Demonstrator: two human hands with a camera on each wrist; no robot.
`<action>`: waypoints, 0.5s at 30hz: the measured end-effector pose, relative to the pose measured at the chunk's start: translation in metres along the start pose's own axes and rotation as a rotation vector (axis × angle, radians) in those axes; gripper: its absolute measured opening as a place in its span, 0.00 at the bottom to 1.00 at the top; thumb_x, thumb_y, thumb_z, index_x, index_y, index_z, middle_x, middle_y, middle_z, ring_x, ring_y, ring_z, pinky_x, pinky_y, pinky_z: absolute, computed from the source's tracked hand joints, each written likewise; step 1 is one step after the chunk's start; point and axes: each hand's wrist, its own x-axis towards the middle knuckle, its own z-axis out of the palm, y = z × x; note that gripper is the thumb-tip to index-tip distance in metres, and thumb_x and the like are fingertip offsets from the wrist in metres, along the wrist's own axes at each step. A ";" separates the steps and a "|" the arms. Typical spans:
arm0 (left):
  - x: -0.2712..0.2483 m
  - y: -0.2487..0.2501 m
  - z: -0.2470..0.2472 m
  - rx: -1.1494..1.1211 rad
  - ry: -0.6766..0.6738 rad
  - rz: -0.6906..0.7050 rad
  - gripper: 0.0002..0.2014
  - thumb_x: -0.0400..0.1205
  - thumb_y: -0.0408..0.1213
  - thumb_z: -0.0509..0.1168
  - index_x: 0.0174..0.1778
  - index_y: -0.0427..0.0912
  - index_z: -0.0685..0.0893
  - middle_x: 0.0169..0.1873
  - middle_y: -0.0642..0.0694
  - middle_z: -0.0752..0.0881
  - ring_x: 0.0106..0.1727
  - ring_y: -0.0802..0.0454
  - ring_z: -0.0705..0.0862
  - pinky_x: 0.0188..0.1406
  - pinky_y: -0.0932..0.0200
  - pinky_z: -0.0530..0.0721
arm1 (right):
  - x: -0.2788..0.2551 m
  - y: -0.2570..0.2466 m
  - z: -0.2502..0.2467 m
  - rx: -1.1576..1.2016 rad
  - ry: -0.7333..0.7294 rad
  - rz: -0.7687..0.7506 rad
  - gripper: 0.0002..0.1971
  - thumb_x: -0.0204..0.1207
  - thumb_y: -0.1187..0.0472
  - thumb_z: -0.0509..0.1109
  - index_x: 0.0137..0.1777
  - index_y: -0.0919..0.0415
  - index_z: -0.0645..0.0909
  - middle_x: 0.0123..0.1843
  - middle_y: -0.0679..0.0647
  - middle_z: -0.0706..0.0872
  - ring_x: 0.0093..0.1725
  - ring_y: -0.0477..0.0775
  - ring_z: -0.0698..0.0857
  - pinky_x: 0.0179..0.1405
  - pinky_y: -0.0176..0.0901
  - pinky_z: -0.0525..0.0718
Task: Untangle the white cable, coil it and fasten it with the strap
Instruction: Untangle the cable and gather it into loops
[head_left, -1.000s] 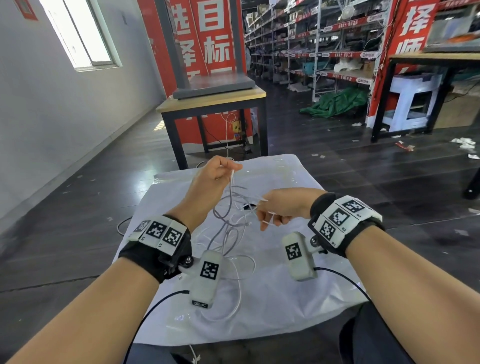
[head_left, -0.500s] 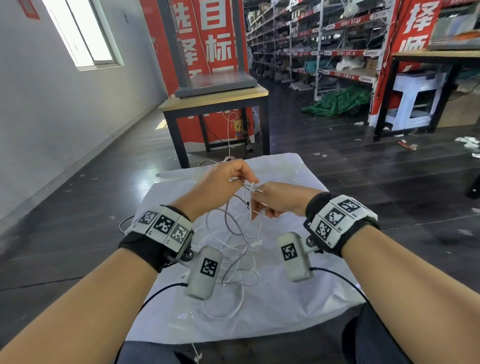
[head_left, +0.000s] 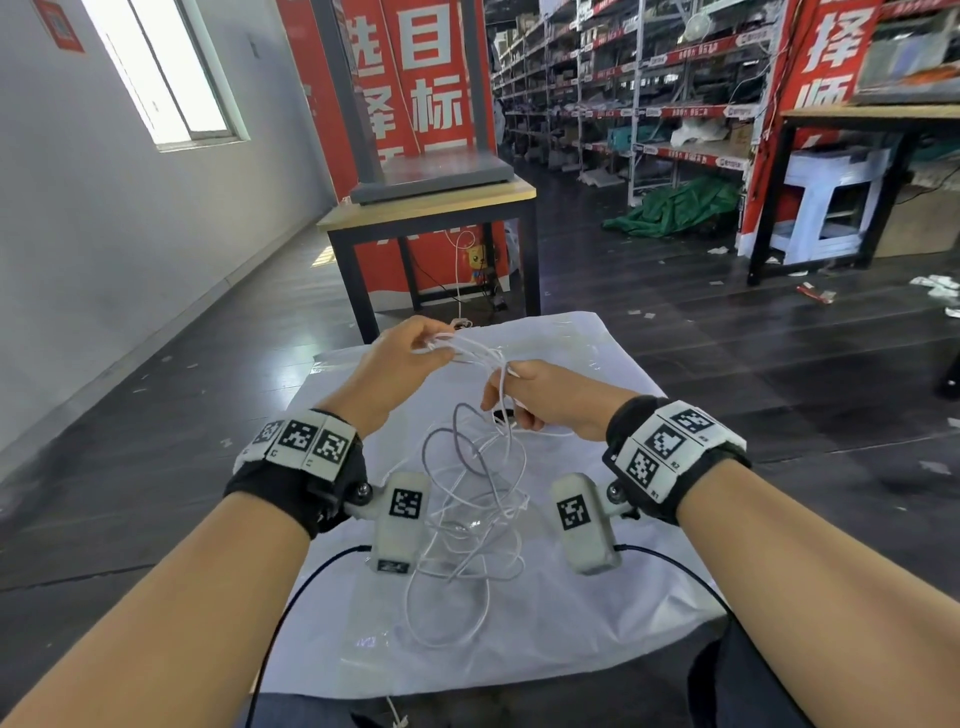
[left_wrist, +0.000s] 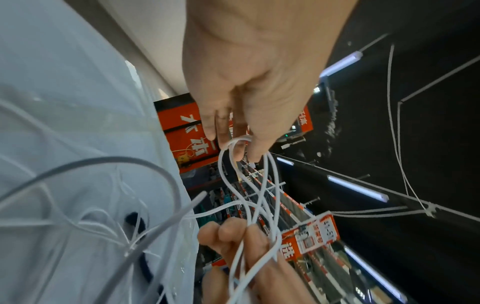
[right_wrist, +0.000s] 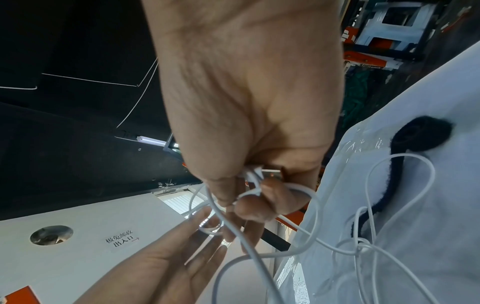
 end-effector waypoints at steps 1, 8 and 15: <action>0.001 -0.002 0.000 -0.062 0.022 -0.047 0.05 0.82 0.39 0.66 0.53 0.50 0.84 0.52 0.48 0.85 0.55 0.51 0.81 0.54 0.60 0.78 | -0.001 0.000 0.000 0.007 -0.014 -0.009 0.18 0.88 0.56 0.50 0.47 0.59 0.81 0.33 0.51 0.77 0.26 0.44 0.72 0.27 0.30 0.72; -0.001 0.009 0.001 -0.721 0.007 -0.262 0.10 0.86 0.35 0.60 0.45 0.38 0.85 0.40 0.42 0.87 0.47 0.50 0.86 0.61 0.56 0.82 | -0.001 -0.002 0.001 0.202 -0.083 -0.034 0.17 0.88 0.58 0.51 0.60 0.65 0.80 0.43 0.51 0.85 0.30 0.47 0.71 0.31 0.34 0.69; -0.001 0.015 0.001 -1.074 -0.035 -0.300 0.11 0.86 0.39 0.60 0.53 0.34 0.83 0.47 0.40 0.89 0.43 0.51 0.88 0.45 0.63 0.88 | 0.000 -0.004 0.004 0.270 -0.147 -0.049 0.15 0.88 0.60 0.52 0.60 0.62 0.80 0.43 0.52 0.85 0.28 0.43 0.76 0.33 0.35 0.70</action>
